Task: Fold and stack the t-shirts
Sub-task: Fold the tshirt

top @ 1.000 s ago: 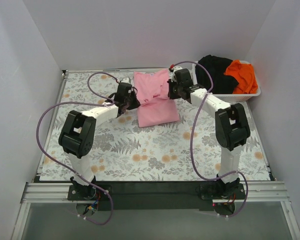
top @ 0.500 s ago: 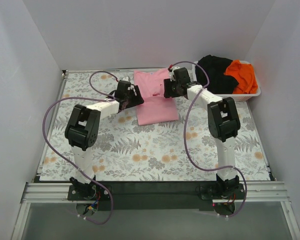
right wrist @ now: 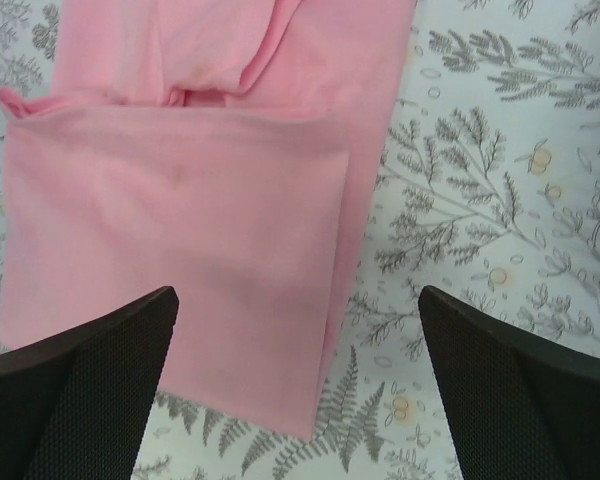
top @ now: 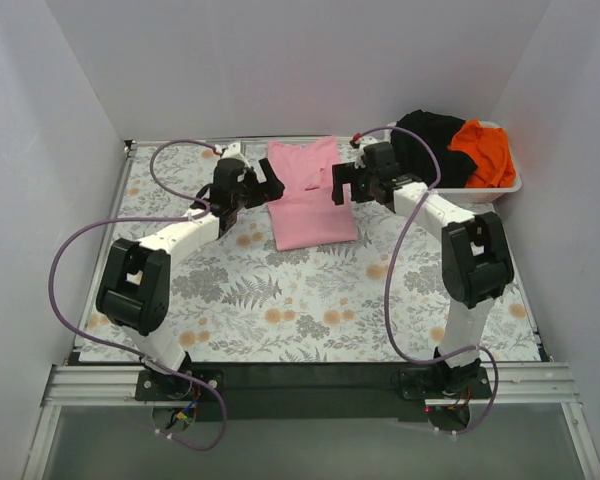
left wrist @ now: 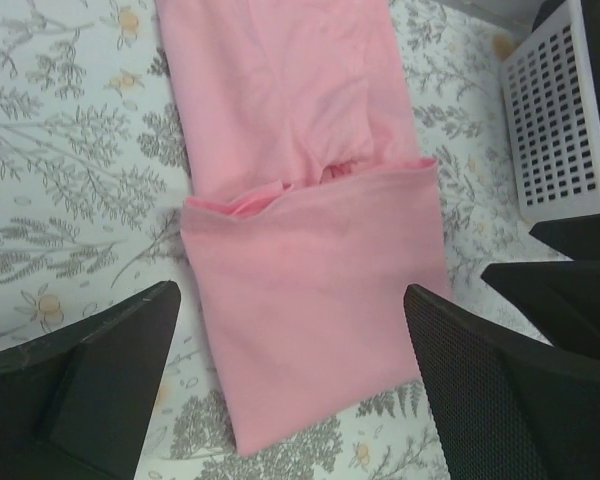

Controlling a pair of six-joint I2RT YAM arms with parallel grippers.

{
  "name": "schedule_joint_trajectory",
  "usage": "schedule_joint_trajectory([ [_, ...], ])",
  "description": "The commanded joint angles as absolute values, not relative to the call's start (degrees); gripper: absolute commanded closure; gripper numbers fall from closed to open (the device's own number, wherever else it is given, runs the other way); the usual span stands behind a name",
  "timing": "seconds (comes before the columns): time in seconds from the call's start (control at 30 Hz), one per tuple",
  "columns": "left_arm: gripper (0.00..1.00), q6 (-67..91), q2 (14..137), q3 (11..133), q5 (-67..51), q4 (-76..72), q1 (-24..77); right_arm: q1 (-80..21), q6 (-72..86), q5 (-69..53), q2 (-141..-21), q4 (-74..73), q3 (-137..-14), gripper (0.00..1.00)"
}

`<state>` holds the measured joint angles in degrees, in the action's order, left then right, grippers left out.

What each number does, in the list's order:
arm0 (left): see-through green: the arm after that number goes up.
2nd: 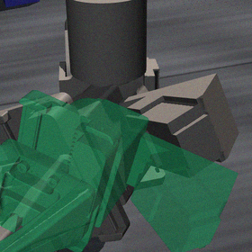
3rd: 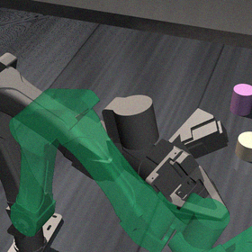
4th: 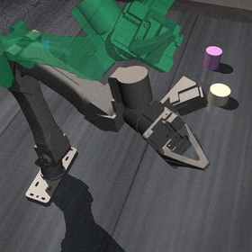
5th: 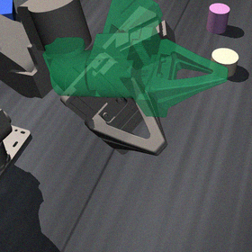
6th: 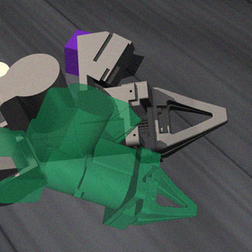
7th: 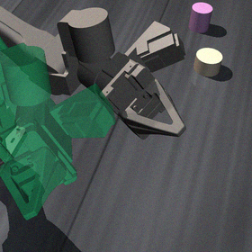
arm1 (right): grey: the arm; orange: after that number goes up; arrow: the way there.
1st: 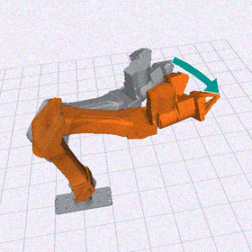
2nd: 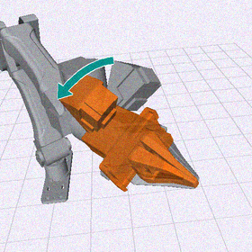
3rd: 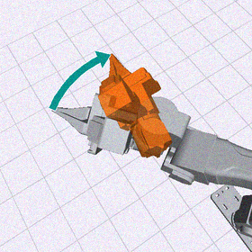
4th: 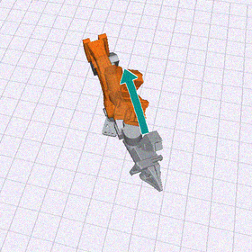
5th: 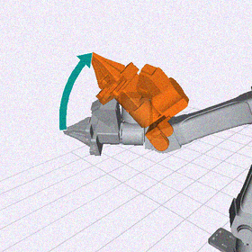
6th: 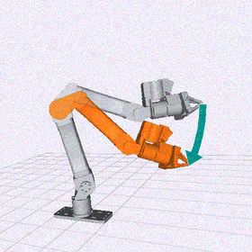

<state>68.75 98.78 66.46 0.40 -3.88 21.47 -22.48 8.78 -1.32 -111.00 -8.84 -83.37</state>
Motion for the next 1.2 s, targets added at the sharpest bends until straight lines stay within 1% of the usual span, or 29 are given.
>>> schedule_joint_trajectory([
  [0.0,0.13,67.9,95.5,60.2,-2.7,-5.3,21.3,-22.3,9.7,-3.4,-105.0,-3.4,-75.7,0.03],
  [0.07,0.15,68.0,94.6,56.6,-4.0,-6.5,21.3,-22.3,10.4,-4.9,-102.0,-0.7,-70.2,0.04],
  [0.17,0.16,68.1,92.7,52.5,-3.7,-8.5,21.3,-22.3,11.4,-6.5,-98.0,3.9,-63.8,0.05],
  [0.23,0.19,68.2,92.2,51.3,-3.9,-8.9,21.3,-22.3,12.0,-7.4,-95.9,5.1,-61.7,0.06],
  [0.33,0.19,69.4,92.4,49.3,-5.2,-9.1,21.3,-22.3,12.3,-7.6,-94.6,6.2,-59.2,0.08],
  [0.47,0.20,70.7,93.0,46.9,-6.9,-11.1,21.3,-22.3,12.4,-6.7,-95.0,6.9,-57.8,0.09],
  [0.6,0.21,71.7,94.2,46.2,-8.7,-12.8,21.4,-22.2,13.0,-6.9,-96.8,7.3,-57.7,0.12],
  [0.97,0.24,71.9,99.0,48.5,-6.6,-11.6,24.3,-22.1,14.8,-8.6,-100.5,9.1,-57.9,0.21],
  [1.17,0.25,71.7,101.0,49.6,-6.7,-11.5,25.5,-22.0,15.5,-9.2,-102.1,9.8,-57.7,0.24],
])
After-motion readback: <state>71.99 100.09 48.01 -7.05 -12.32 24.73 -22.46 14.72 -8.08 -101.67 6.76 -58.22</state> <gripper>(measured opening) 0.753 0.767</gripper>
